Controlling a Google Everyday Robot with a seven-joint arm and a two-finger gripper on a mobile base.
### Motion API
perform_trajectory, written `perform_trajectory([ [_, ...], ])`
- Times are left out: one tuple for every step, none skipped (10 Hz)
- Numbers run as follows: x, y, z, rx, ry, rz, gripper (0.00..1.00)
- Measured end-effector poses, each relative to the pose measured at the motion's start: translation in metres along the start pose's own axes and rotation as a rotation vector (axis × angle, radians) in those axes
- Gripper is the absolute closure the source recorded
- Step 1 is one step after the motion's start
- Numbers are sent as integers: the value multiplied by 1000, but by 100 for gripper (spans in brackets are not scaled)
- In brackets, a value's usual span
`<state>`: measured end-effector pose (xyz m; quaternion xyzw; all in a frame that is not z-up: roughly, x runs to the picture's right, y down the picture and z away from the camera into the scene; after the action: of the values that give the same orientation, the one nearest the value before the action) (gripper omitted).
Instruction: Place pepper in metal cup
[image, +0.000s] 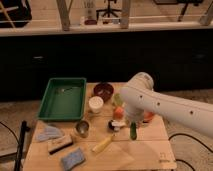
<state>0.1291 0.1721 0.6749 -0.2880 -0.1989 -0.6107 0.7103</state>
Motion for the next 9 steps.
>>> perform_trajectory([
  [0,-7,-3,8,6,-13,100],
  [0,-14,-6,11,13,-30,100],
  [0,-24,-10,15,19,-54,100],
  [-1,-39,-13,18,28,-88,100],
  [-1,-49,-16,19,32,-111,100],
  [-2,-61,-18,17,37,-140,100],
  [-2,-78,-21,14,42,-178,100],
  [-1,-88,-22,14,48,-201,100],
  [-2,-102,-24,21,49,-226,100],
])
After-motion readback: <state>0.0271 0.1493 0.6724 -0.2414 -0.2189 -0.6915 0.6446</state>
